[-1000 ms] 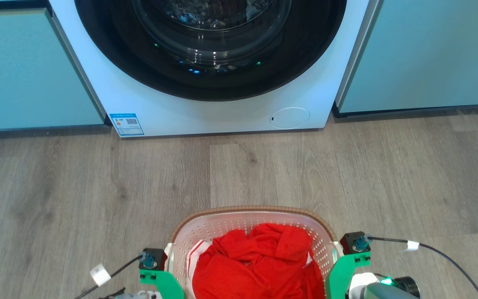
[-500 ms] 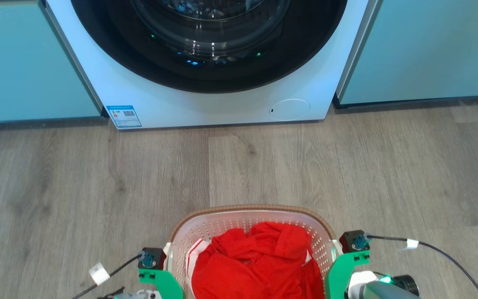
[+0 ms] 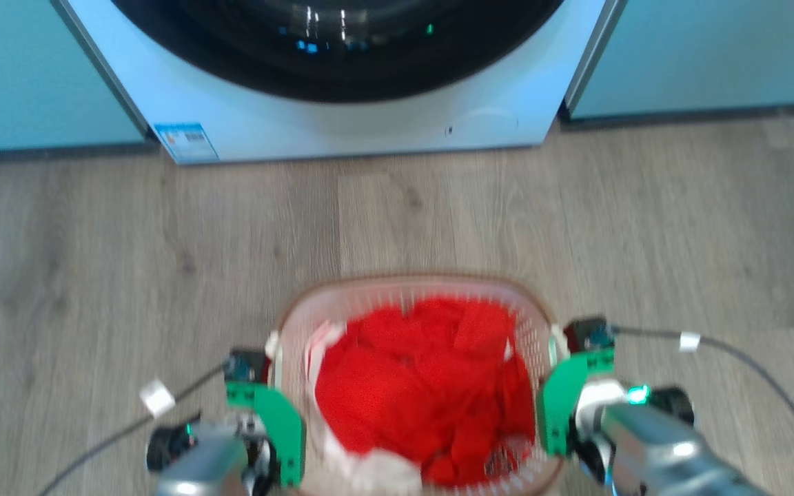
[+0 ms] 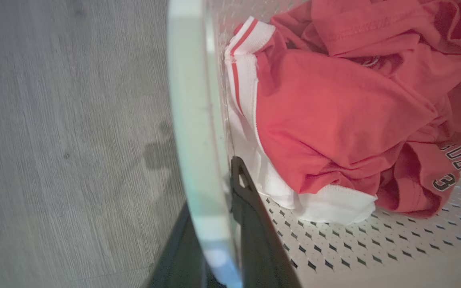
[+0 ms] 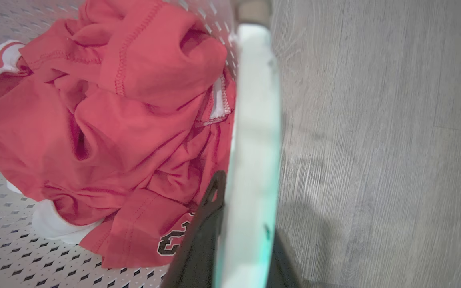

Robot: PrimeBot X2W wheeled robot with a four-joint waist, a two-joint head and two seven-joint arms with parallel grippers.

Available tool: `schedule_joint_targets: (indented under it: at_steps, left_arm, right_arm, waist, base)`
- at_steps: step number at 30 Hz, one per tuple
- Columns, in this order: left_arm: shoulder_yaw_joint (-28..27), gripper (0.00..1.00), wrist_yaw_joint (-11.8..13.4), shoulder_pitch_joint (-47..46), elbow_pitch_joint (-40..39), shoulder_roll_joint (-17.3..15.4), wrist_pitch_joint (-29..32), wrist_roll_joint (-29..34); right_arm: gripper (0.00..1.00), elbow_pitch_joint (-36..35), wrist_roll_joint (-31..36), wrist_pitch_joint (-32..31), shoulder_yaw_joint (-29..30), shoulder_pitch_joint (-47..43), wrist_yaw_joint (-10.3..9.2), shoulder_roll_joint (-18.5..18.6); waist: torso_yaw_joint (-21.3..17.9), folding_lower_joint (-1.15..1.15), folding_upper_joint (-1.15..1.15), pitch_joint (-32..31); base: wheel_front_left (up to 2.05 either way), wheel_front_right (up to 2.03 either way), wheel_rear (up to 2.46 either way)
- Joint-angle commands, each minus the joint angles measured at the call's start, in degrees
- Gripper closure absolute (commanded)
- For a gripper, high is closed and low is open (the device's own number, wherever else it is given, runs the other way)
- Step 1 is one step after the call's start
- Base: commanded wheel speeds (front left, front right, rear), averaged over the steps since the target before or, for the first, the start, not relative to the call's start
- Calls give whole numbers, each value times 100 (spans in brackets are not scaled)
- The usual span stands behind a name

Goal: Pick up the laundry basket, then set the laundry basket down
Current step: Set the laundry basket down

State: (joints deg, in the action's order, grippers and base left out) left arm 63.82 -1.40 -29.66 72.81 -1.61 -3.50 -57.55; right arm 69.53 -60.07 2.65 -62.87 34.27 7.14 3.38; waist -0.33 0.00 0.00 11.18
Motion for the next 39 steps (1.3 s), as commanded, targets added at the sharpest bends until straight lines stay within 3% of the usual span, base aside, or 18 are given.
schedule_joint_targets:
  at_steps: [1, 18, 39]
  left_arm:
    - [-97, 100, 80, -423, 15, -127, -141, 37]
    - [-48, 100, 204, -1893, -183, -127, -575, 94]
    - [194, 100, 280, -2620, -231, -127, -815, 38]
  right_arm:
    - [100, -44, 28, 168, -63, 293, 35, -50]
    - [100, 417, 365, 600, 89, 1888, 35, -50]
    - [100, 442, 1030, 721, 753, 2343, 35, -50]
  waist:
    - [7, 0, 0, 341]
    - [291, 0, 0, 2459]
    - [273, 0, 0, 3684]
  base:
    - [0, 0, 0]
    - [0, 0, 0]
    - [0, 0, 0]
